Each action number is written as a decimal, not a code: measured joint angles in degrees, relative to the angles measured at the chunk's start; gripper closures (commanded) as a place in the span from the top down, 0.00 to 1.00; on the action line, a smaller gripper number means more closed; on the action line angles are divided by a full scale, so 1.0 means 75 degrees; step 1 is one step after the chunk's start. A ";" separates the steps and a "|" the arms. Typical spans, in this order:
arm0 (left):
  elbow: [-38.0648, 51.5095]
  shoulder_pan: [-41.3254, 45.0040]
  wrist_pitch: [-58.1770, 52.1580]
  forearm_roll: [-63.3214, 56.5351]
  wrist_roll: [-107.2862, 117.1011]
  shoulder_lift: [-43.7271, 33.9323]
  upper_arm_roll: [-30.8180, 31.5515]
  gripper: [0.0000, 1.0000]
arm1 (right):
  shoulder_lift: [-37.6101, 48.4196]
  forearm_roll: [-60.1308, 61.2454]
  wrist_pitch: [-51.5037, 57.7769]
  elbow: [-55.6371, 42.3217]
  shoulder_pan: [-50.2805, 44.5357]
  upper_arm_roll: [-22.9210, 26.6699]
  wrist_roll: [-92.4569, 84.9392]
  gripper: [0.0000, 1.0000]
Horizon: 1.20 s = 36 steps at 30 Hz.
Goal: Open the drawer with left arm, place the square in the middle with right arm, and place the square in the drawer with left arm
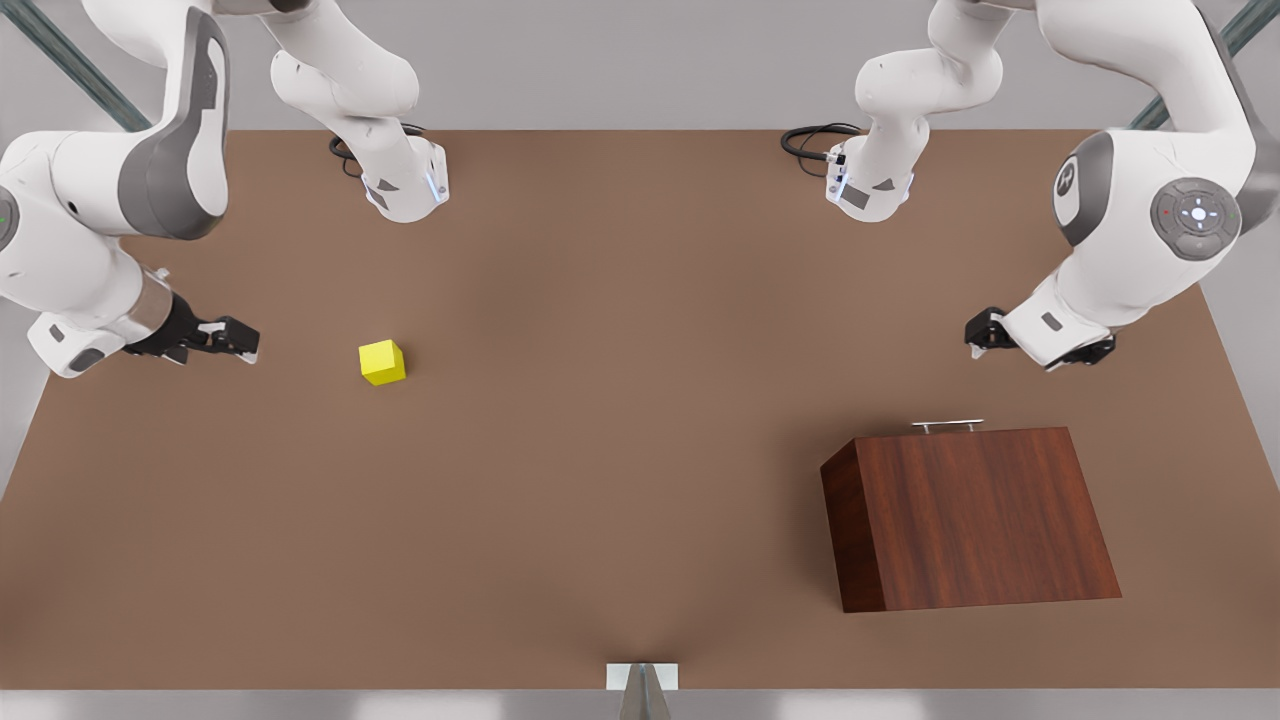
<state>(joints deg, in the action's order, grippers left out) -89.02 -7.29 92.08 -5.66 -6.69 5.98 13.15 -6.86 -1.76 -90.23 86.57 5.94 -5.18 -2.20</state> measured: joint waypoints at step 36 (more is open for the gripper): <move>-0.6881 0.0334 0.8757 0.0493 1.2235 -0.0762 -0.1100 1.00 | -0.0074 0.0926 -0.5226 0.6644 0.1214 -0.1108 -0.0801 1.00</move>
<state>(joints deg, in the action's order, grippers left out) -140.63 -4.78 157.76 -1.96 85.08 0.26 4.90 -7.42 5.18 -129.42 136.40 15.05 -13.49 -8.21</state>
